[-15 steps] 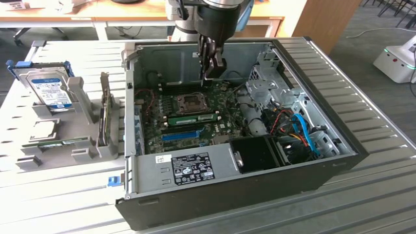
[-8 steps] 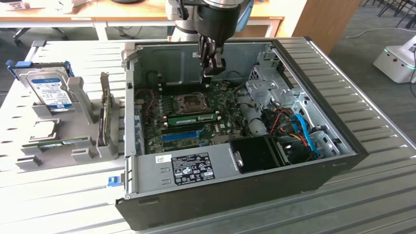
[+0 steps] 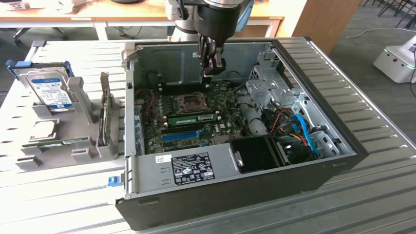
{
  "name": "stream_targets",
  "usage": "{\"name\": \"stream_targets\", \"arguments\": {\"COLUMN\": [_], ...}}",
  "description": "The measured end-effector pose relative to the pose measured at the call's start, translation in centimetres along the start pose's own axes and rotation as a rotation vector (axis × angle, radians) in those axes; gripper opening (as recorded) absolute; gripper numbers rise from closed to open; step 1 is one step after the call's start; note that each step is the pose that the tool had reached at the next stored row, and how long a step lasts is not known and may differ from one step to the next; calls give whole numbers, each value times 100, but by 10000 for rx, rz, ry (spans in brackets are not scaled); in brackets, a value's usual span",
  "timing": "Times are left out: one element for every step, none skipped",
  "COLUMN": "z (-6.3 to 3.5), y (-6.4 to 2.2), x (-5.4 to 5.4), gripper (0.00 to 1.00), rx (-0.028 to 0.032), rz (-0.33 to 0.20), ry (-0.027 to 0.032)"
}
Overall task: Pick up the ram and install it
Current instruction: 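Press down the ram until it locks into place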
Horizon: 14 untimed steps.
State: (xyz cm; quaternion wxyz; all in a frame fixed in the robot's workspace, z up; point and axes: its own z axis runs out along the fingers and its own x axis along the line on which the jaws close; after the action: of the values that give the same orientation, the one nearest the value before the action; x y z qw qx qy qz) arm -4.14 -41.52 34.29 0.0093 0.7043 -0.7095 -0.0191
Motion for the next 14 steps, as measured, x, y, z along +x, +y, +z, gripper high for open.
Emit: {"name": "stream_targets", "arguments": {"z": [0, -1, -1, -1, -1, -1, -1, -1, 0, -1, -1, -1, -2, -1], "y": [0, 0, 0, 0, -2, -5, -9, -13, -21, -30, -43, -57, -72, -86], "x": [0, 0, 0, 0, 0, 0, 0, 0, 0, -1, -1, -2, -2, -3], "gripper": [11, 11, 11, 11, 11, 11, 11, 11, 11, 11, 11, 11, 11, 11], "rx": [0, 0, 0, 0, 1, 1, 4, 5, 7, 10, 12, 14, 16, 18], "rz": [0, 0, 1, 0, 0, -2, -2, 0, -1, 0, -1, -2, -2, -3], "ry": [1, 0, 0, 0, -1, -4, -8, -13, -18, -25, -31, -40, -49, -59]}}
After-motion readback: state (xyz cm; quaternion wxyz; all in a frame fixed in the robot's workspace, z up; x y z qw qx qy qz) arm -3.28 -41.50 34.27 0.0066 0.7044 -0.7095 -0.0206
